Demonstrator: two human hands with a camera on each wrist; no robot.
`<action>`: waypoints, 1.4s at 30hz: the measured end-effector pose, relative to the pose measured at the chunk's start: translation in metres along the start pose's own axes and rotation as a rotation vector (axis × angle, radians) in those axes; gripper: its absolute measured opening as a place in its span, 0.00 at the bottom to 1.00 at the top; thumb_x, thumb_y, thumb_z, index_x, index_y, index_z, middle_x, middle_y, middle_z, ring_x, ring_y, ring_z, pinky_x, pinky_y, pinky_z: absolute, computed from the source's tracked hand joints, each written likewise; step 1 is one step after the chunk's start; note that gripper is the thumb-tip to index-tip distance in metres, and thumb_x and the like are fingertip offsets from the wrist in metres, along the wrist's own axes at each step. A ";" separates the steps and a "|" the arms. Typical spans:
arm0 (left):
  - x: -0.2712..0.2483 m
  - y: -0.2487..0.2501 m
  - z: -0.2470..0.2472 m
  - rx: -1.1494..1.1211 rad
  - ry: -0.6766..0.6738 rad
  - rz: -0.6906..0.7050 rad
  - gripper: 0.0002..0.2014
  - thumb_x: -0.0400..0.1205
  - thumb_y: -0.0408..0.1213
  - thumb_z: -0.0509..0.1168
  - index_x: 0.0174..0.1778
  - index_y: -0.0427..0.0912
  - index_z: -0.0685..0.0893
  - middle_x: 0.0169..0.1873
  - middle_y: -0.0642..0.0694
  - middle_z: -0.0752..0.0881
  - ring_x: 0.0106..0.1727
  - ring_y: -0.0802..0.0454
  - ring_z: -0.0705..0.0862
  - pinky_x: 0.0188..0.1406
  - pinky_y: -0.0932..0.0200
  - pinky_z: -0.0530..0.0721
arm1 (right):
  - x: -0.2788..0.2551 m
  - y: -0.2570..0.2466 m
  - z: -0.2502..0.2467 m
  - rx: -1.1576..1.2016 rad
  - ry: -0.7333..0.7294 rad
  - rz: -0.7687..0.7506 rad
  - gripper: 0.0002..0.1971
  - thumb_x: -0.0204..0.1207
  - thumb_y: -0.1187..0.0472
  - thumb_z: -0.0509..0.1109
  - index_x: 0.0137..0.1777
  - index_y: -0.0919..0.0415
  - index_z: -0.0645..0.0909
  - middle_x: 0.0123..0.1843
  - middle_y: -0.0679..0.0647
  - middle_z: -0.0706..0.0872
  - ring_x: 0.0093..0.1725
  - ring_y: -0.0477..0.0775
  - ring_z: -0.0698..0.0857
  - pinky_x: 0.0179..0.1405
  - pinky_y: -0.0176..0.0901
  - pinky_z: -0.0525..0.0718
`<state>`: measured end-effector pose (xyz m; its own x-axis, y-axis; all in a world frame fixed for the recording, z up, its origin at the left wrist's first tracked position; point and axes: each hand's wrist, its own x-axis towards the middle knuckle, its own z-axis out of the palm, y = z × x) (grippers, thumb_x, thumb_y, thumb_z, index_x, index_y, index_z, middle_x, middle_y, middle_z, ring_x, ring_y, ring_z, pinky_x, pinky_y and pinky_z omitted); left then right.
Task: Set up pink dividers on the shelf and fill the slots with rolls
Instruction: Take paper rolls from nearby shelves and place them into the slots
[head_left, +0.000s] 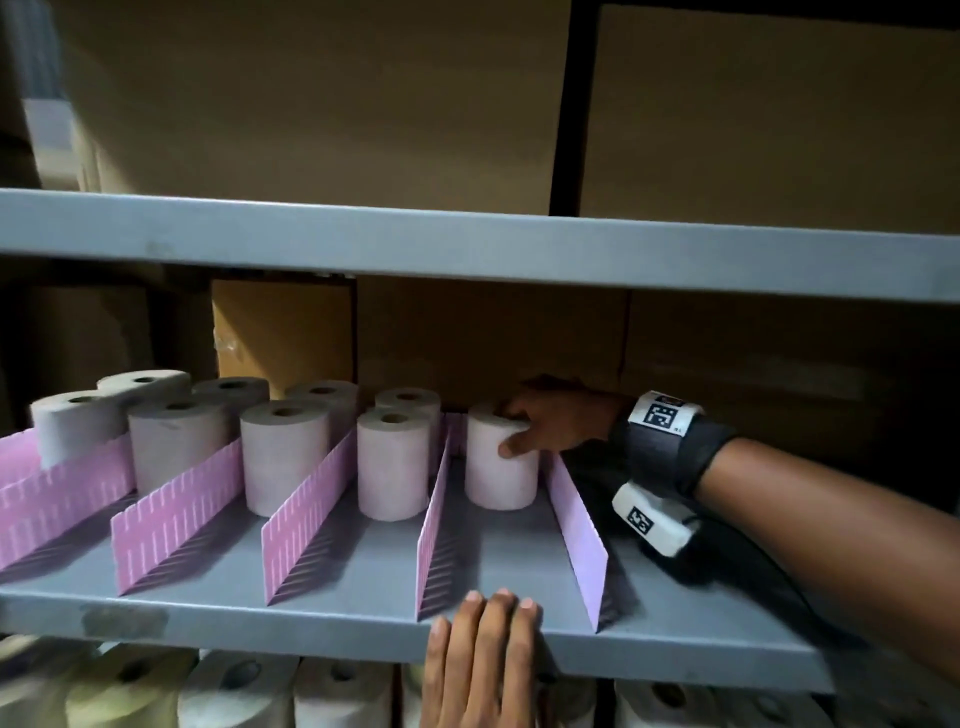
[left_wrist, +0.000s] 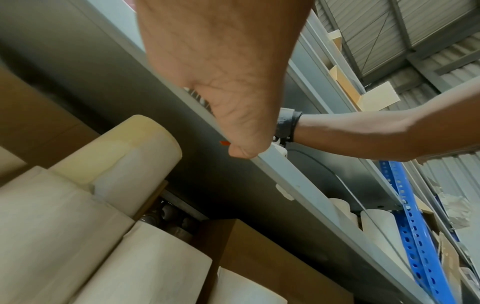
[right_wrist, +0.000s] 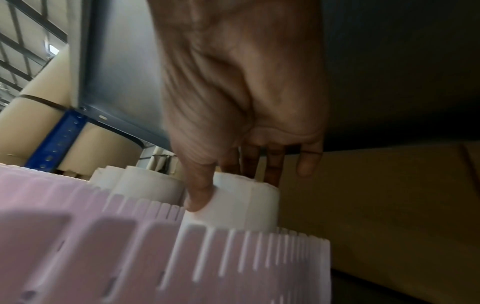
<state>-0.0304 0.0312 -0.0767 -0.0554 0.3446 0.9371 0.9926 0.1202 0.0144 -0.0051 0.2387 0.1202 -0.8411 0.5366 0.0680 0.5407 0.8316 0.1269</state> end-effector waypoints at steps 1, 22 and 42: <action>0.000 -0.001 0.000 0.000 -0.005 0.004 0.35 0.90 0.41 0.41 0.37 0.47 0.96 0.42 0.47 0.95 0.46 0.41 0.95 0.57 0.47 0.80 | 0.005 0.005 0.002 -0.011 0.004 -0.009 0.24 0.77 0.43 0.73 0.63 0.62 0.84 0.59 0.59 0.87 0.57 0.60 0.85 0.59 0.53 0.82; -0.007 -0.008 -0.010 -0.011 -0.168 -0.005 0.33 0.92 0.43 0.44 0.41 0.50 0.97 0.46 0.48 0.95 0.49 0.43 0.95 0.73 0.54 0.69 | 0.029 0.029 0.016 -0.004 0.025 0.070 0.34 0.78 0.38 0.69 0.80 0.54 0.73 0.80 0.54 0.76 0.76 0.58 0.76 0.76 0.54 0.73; -0.009 0.001 -0.064 -0.547 -0.418 -0.162 0.33 0.68 0.53 0.61 0.58 0.31 0.91 0.58 0.36 0.91 0.62 0.36 0.90 0.67 0.45 0.81 | -0.269 -0.049 0.028 0.276 0.475 0.250 0.26 0.73 0.34 0.66 0.66 0.46 0.85 0.67 0.38 0.85 0.67 0.36 0.81 0.69 0.39 0.79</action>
<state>-0.0223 -0.0310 -0.0626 -0.1346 0.7036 0.6978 0.8740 -0.2475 0.4182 0.1947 0.0581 0.0682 -0.5669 0.6505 0.5054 0.6523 0.7292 -0.2068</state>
